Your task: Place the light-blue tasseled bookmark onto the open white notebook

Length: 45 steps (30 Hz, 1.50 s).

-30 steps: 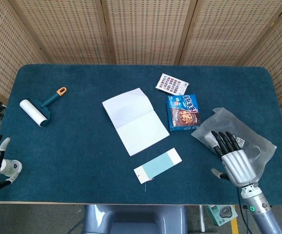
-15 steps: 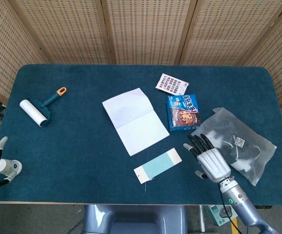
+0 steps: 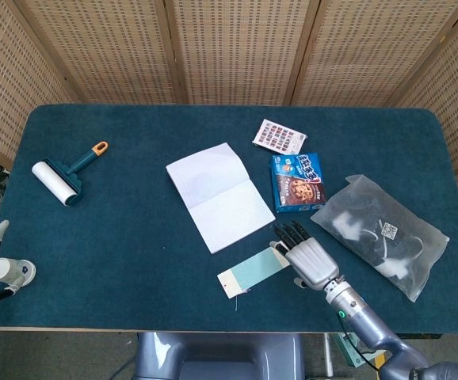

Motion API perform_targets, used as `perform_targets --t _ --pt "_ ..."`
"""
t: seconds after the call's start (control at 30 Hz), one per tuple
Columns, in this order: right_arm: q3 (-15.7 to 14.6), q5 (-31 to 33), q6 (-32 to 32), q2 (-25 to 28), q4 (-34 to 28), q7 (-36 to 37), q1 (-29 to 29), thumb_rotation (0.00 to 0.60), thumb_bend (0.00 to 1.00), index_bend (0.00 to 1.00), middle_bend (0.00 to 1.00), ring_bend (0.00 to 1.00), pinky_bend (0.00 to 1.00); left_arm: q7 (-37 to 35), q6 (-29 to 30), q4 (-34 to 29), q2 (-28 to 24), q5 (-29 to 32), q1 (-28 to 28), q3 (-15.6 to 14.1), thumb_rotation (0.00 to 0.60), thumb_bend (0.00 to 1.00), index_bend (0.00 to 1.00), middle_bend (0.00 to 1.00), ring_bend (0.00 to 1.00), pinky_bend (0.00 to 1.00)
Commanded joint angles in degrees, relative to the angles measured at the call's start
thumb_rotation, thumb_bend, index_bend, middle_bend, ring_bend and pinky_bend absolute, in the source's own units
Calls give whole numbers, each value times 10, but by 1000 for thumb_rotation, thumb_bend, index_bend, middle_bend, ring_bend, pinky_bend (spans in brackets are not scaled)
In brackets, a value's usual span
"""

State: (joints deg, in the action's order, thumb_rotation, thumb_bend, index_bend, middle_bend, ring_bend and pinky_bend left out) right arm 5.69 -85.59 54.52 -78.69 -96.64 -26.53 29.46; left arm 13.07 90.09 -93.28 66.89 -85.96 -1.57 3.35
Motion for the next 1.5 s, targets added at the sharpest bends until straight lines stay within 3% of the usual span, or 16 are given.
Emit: perform_targets --t 0.03,0.5,0.93,1.5 --pt "2 11 -19 -15 -2 -18 17 600 246 272 0 0 0 -2 -1 0 0 1 0 0 600 0 0 0 0 0" --pt "18 83 -75 -66 15 -89 74 600 246 309 0 0 0 -11 -9 2 -3 11 -3 2 600 0 0 0 0 0" --pt "34 209 -90 -95 29 -155 119 600 245 334 0 0 0 -19 -20 8 -3 18 -8 3 600 0 0 0 0 0" --pt "12 291 -68 -115 37 -195 154 600 245 333 0 0 0 -23 -24 14 0 22 -11 3 600 0 0 0 0 0"
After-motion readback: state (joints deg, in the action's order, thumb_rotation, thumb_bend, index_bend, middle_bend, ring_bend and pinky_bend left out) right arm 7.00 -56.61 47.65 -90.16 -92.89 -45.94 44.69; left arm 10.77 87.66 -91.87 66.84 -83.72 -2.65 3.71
